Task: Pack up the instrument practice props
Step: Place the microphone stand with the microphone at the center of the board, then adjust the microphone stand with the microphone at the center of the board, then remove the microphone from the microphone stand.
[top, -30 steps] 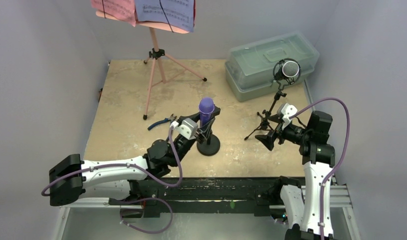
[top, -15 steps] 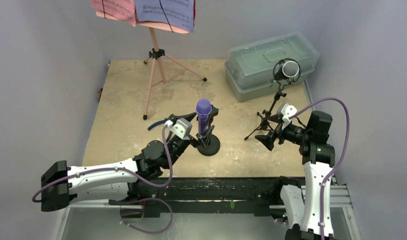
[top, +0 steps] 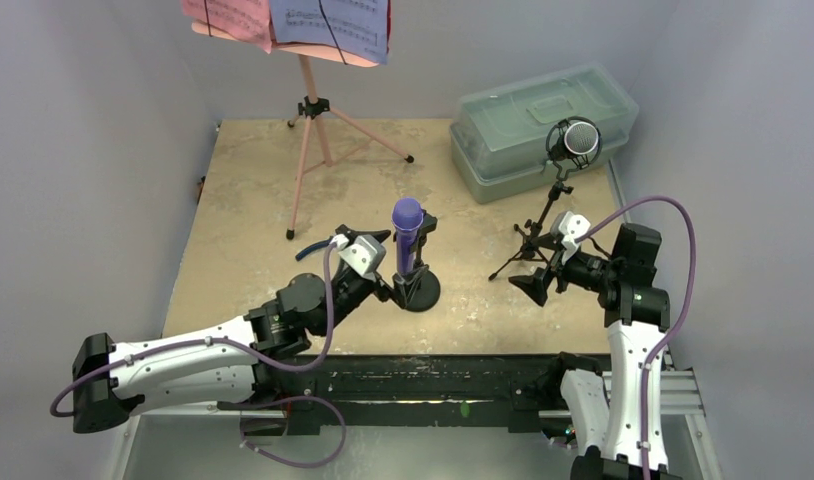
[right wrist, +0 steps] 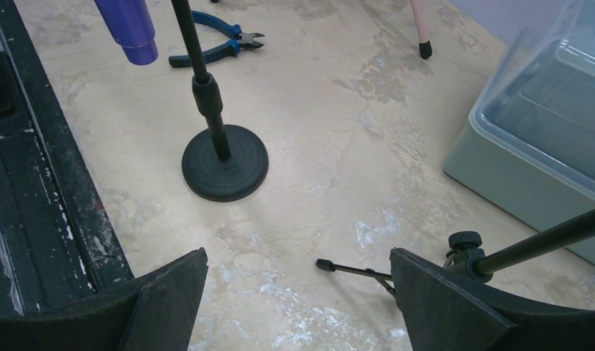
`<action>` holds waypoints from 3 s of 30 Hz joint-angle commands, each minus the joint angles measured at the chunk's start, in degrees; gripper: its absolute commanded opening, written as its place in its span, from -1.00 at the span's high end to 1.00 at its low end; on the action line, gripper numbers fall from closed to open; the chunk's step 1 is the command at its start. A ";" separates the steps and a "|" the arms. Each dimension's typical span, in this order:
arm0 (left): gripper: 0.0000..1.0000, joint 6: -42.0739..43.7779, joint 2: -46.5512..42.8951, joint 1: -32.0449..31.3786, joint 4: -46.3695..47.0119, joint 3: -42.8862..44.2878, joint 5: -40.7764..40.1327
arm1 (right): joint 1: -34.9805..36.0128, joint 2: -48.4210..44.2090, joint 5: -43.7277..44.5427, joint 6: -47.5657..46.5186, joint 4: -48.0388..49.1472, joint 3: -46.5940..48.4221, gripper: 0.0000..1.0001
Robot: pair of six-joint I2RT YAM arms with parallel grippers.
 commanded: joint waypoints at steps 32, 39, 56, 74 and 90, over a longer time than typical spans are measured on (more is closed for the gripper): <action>1.00 9.46 13.76 10.96 8.73 15.13 25.45 | 0.09 0.05 -2.65 -4.40 -3.05 1.74 -0.98; 1.00 5.11 22.40 14.62 14.64 20.92 38.49 | 0.09 2.46 -4.70 -10.91 -8.91 4.84 -0.98; 1.00 -9.47 34.20 18.74 24.41 24.98 54.78 | 1.82 9.70 -9.73 -19.76 -17.94 16.77 -0.98; -0.60 -6.96 26.64 18.83 14.47 18.15 47.03 | 12.31 18.98 -6.11 -24.94 -17.72 25.84 -0.98; -0.79 -7.49 11.14 18.81 13.42 6.91 43.00 | 21.63 29.75 -5.22 -27.15 -21.83 36.30 -0.98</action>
